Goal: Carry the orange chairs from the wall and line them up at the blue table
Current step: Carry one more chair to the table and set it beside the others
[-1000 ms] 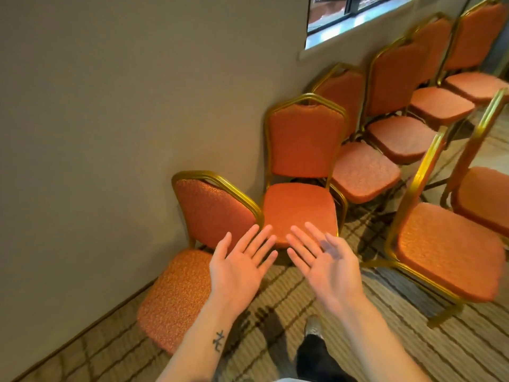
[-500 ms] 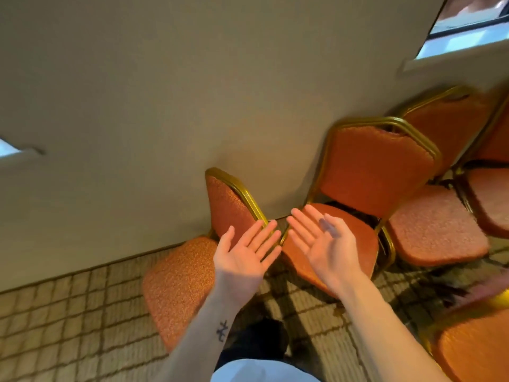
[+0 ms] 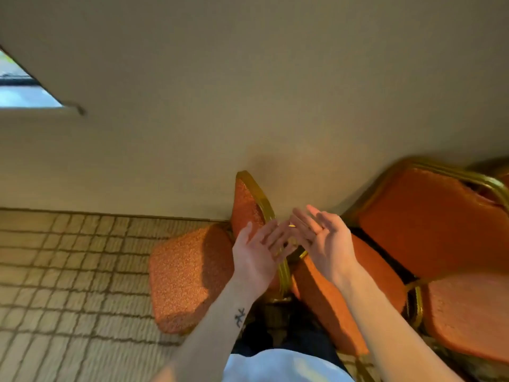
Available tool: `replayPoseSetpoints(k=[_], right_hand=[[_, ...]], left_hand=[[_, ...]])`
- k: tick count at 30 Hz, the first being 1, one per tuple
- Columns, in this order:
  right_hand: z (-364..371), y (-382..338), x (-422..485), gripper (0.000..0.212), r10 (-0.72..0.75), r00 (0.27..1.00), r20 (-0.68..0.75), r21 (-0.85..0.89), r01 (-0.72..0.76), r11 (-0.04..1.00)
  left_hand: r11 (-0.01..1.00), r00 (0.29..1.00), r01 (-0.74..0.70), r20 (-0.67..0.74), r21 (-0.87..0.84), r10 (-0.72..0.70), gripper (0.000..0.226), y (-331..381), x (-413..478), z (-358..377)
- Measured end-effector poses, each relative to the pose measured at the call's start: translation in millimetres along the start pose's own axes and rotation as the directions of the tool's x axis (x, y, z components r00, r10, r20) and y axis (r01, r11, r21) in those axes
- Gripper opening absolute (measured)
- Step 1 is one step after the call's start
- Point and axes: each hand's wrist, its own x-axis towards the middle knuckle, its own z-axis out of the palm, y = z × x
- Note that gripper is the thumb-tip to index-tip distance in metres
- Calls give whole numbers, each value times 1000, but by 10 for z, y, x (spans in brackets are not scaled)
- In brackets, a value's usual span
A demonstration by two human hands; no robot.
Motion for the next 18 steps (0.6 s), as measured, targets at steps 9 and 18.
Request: replayPoseSetpoints(k=[9,18], right_hand=[[175,-164,961,45,228,968,101,-266,-195,944],[189,-131,1232,31,337,932,132,-389,-264,883]], left_hand=[[970,930,-228,-313,-86,191,57,-125,398,42],[928,851,-330,-479,-173,214,52,-225,545,23]])
